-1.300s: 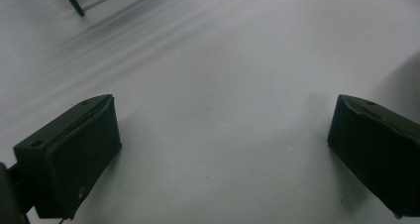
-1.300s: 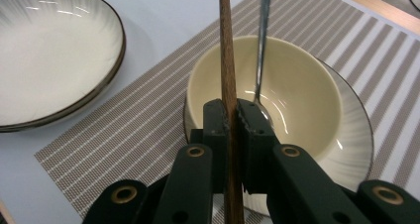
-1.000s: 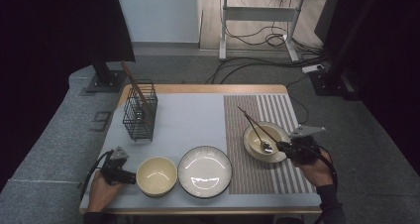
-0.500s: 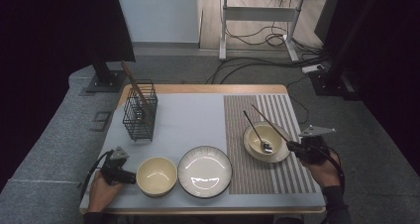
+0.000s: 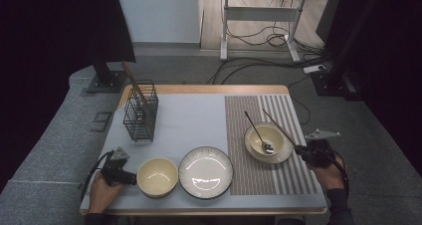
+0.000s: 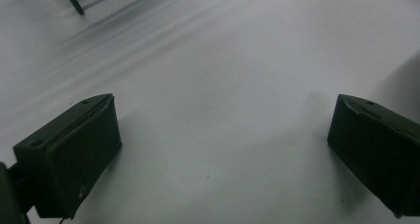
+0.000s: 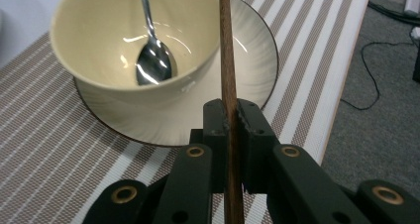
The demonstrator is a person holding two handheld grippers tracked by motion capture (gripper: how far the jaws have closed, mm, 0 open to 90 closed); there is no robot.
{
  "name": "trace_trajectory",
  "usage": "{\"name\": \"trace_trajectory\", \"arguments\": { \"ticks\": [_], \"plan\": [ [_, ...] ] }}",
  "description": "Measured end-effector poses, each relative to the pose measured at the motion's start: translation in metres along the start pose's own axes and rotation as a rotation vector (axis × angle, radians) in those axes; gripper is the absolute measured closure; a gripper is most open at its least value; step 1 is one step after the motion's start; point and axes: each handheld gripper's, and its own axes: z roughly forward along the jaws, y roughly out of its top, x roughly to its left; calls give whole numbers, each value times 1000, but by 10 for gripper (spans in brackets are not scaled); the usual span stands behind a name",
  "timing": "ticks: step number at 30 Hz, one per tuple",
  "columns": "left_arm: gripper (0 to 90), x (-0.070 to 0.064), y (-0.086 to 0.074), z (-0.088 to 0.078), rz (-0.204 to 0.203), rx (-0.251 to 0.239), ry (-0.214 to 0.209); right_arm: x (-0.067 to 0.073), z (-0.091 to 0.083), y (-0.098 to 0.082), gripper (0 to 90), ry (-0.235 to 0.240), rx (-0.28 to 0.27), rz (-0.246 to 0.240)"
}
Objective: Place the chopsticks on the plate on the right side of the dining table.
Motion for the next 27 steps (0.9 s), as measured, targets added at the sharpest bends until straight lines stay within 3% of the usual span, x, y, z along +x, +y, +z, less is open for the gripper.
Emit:
{"name": "trace_trajectory", "arguments": {
  "ticks": [17,27],
  "plan": [
    [0,0,0,0,0,0,0,-4,21,-12,834,14,51,29],
    [0,0,0,0,0,0,0,-3,31,-15,833,28,71,18]
  ]
}}
